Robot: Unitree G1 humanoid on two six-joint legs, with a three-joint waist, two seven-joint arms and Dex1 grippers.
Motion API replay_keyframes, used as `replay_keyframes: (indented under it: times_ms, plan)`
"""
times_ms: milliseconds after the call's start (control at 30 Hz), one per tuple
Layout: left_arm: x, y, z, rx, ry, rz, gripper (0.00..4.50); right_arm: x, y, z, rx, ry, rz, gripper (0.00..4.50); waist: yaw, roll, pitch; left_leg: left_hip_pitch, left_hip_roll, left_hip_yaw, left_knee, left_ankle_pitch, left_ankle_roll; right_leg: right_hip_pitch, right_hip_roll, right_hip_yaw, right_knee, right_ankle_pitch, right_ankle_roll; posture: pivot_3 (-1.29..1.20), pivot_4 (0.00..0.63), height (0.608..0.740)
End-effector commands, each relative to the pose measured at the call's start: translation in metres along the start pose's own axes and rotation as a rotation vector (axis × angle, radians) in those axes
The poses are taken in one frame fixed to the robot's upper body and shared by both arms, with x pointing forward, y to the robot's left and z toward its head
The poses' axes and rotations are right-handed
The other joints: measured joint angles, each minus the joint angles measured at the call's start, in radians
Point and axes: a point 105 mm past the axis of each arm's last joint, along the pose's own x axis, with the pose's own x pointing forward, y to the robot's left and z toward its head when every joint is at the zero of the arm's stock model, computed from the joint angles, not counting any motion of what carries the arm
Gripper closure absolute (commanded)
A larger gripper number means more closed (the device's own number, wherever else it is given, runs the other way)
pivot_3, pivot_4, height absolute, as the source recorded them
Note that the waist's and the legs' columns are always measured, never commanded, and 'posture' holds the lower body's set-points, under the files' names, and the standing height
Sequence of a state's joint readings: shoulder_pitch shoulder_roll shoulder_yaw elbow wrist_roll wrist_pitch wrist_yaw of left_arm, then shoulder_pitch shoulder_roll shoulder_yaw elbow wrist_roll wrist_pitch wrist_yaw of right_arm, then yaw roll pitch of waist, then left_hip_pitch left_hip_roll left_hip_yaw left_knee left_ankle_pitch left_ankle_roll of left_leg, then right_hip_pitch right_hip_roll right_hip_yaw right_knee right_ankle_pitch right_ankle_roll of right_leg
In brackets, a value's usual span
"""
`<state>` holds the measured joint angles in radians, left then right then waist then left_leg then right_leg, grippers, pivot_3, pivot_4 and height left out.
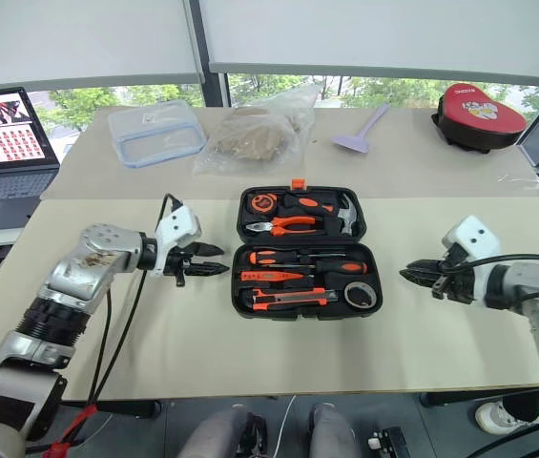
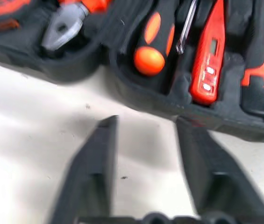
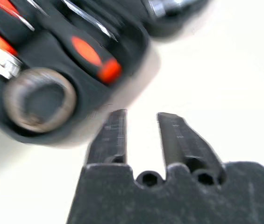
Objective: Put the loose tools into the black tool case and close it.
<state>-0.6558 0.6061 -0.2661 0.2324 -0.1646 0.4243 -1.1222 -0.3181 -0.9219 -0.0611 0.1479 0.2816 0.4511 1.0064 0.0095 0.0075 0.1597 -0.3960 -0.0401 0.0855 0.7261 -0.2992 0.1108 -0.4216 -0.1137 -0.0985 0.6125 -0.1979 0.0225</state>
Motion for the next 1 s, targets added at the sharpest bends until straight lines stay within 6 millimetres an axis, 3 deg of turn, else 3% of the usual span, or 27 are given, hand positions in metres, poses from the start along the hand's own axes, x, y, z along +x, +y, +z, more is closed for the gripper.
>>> replay_keyframes:
  times_ms: [33,167,333,500,733,1000]
  plan:
    - [0.011,-0.004,0.005,0.032,-0.008,-0.024,4.34,0.016,-0.005,0.006,-0.084,-0.008,-0.003,4.50,0.002,0.001,0.000,0.000,0.000,0.001,0.000,0.000,0.000,0.000,0.000,0.000,0.000,0.000,0.000,0.00,0.150,0.728]
    - [0.019,-0.009,0.006,0.025,-0.005,-0.063,4.47,0.032,0.002,0.022,-0.129,-0.050,0.056,4.50,0.002,0.001,0.001,0.000,0.000,0.001,0.000,0.000,0.000,0.000,0.000,-0.001,0.001,0.000,0.000,0.00,0.150,0.728]
    - [0.016,-0.038,0.011,0.037,-0.055,-0.228,4.47,0.026,0.039,0.032,-0.189,-0.099,0.288,4.50,0.000,0.001,0.000,0.000,0.000,0.000,-0.001,0.000,0.000,0.000,0.000,-0.001,0.000,0.000,0.000,0.00,0.150,0.728]
    - [0.006,-0.054,0.006,0.030,-0.047,-0.303,4.47,0.014,0.059,0.022,-0.234,-0.077,0.363,4.50,-0.002,0.001,0.000,0.001,0.000,0.000,-0.006,0.000,-0.001,-0.001,0.000,-0.005,-0.002,-0.001,0.000,0.00,0.150,0.728]
    - [-0.017,-0.065,-0.025,0.022,0.057,-0.312,4.47,-0.004,0.085,0.006,-0.210,-0.060,0.387,4.50,0.000,0.001,0.000,0.004,0.000,0.000,-0.007,-0.001,-0.003,0.002,-0.003,-0.002,-0.002,-0.002,0.000,0.00,0.150,0.728]
    - [-0.058,-0.077,-0.060,-0.032,0.160,-0.261,4.47,-0.023,0.088,-0.018,-0.129,-0.012,0.283,4.50,-0.004,0.001,0.000,0.010,0.001,0.001,-0.012,-0.004,-0.011,0.002,-0.006,0.002,-0.001,-0.004,-0.003,0.00,0.150,0.728]
